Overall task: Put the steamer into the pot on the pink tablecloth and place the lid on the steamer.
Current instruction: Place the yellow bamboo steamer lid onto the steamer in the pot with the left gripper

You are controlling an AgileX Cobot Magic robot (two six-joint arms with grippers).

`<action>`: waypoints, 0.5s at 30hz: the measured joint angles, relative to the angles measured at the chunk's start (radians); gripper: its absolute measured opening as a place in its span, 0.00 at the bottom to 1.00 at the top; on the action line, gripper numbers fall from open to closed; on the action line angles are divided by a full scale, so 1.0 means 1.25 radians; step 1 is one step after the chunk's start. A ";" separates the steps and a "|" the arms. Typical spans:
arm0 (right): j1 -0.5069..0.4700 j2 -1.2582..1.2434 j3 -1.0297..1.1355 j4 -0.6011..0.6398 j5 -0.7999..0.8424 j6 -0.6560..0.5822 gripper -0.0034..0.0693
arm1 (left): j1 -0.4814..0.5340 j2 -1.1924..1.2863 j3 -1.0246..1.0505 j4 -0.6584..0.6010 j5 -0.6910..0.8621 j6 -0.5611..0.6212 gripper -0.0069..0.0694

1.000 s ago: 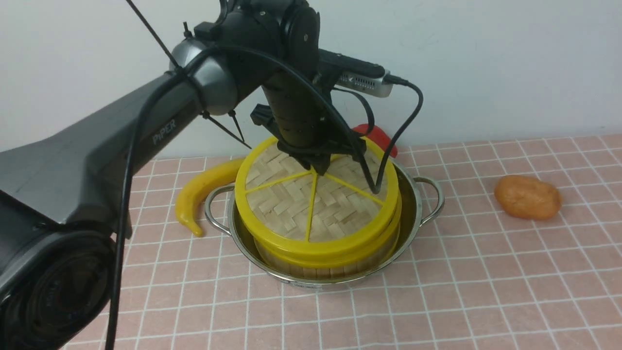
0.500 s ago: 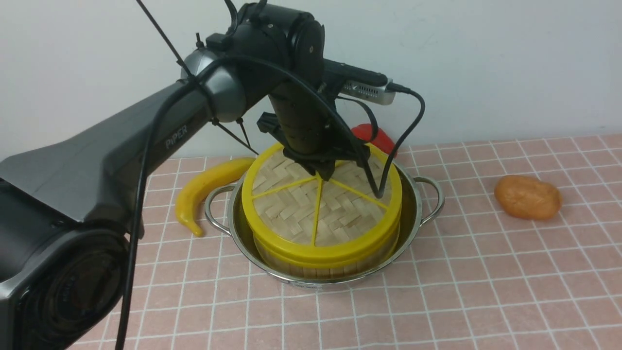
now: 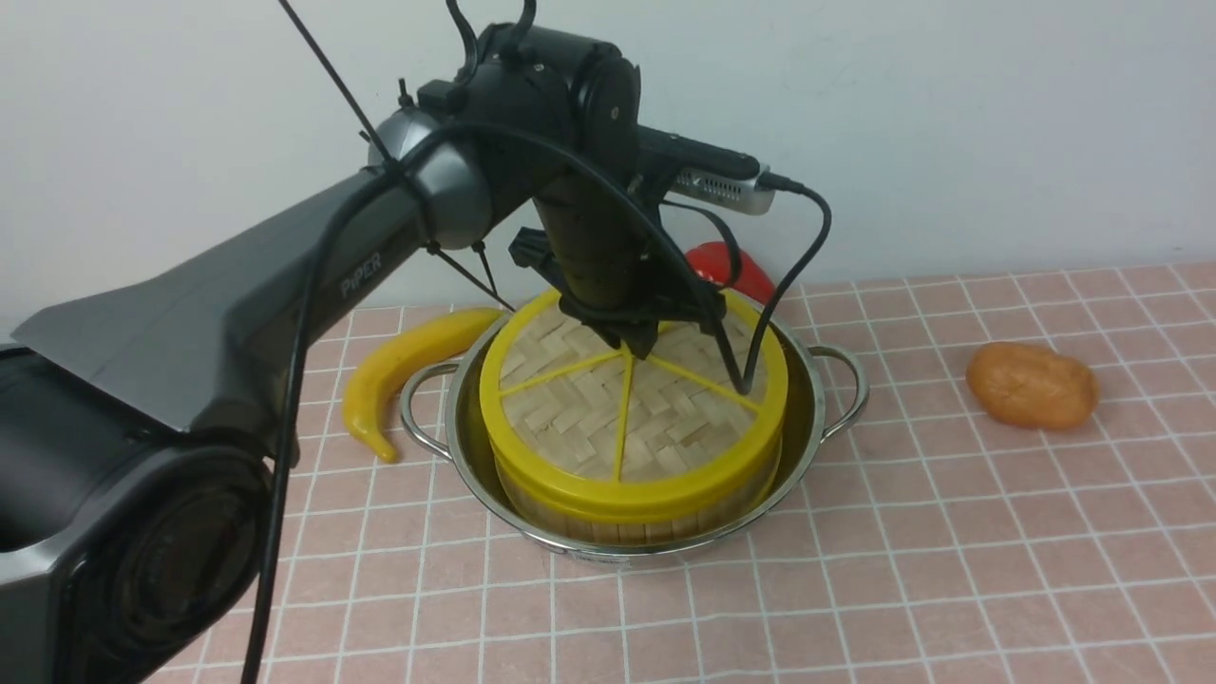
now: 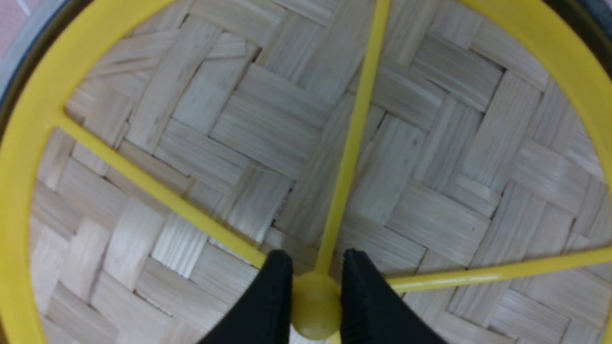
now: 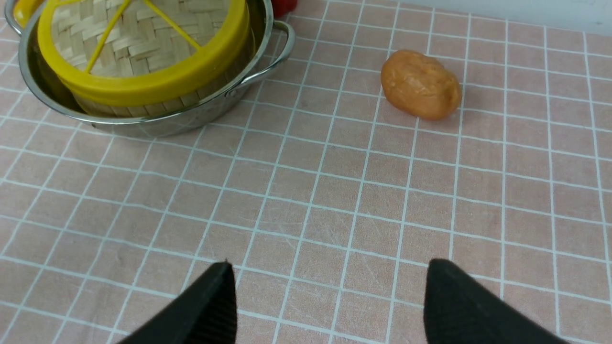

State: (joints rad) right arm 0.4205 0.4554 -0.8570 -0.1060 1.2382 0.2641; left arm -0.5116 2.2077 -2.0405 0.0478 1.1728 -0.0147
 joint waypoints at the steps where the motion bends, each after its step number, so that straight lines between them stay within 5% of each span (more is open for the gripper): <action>1: 0.000 0.000 0.000 0.000 0.000 0.000 0.75 | 0.000 0.000 0.000 0.001 0.000 0.000 0.24; 15: 0.000 0.000 0.000 0.000 0.000 0.002 0.75 | 0.000 0.013 -0.004 -0.011 -0.002 0.002 0.24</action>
State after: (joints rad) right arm 0.4205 0.4554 -0.8570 -0.1060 1.2382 0.2672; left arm -0.5116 2.2236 -2.0460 0.0334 1.1700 -0.0127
